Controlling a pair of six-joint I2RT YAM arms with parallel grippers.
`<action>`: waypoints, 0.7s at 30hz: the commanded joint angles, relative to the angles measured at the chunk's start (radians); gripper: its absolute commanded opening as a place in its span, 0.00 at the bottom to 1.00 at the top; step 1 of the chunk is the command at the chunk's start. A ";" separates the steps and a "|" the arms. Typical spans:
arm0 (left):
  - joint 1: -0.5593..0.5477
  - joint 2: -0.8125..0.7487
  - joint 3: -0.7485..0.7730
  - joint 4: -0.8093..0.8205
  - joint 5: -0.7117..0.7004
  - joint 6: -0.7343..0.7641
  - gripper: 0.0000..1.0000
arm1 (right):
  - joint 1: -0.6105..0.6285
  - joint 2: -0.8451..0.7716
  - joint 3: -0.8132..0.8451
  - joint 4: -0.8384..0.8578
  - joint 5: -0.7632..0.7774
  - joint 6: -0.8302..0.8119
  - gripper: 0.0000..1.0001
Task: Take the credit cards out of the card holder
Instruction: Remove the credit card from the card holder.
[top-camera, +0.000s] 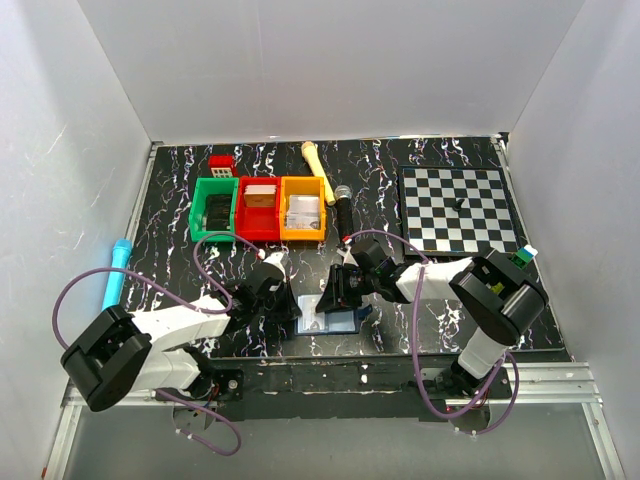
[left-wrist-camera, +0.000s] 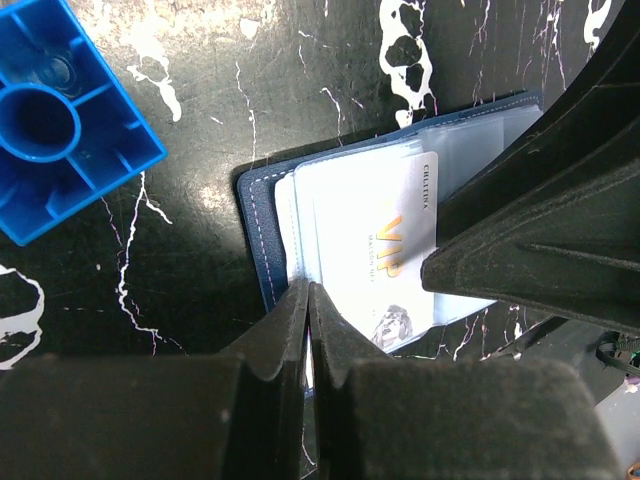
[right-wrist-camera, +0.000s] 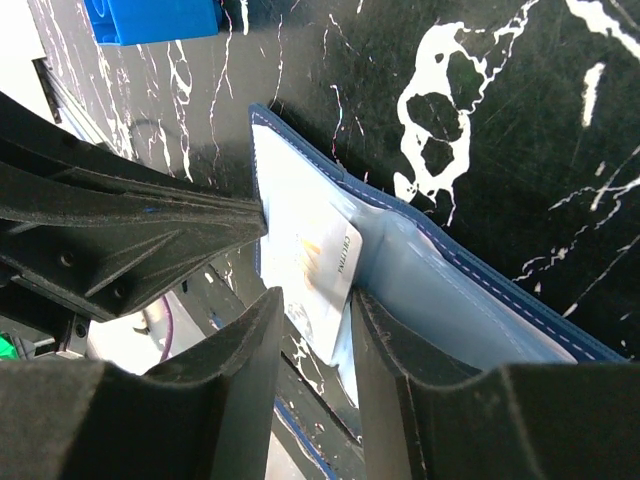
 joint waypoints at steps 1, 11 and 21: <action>-0.005 0.017 0.013 -0.003 -0.019 -0.001 0.00 | 0.007 -0.030 0.001 -0.031 0.005 -0.022 0.42; -0.005 0.015 -0.011 -0.012 -0.062 -0.041 0.00 | 0.005 -0.060 -0.020 -0.041 0.018 -0.028 0.41; -0.003 0.022 -0.021 0.012 -0.038 -0.047 0.00 | 0.005 -0.050 -0.036 0.060 -0.040 -0.003 0.39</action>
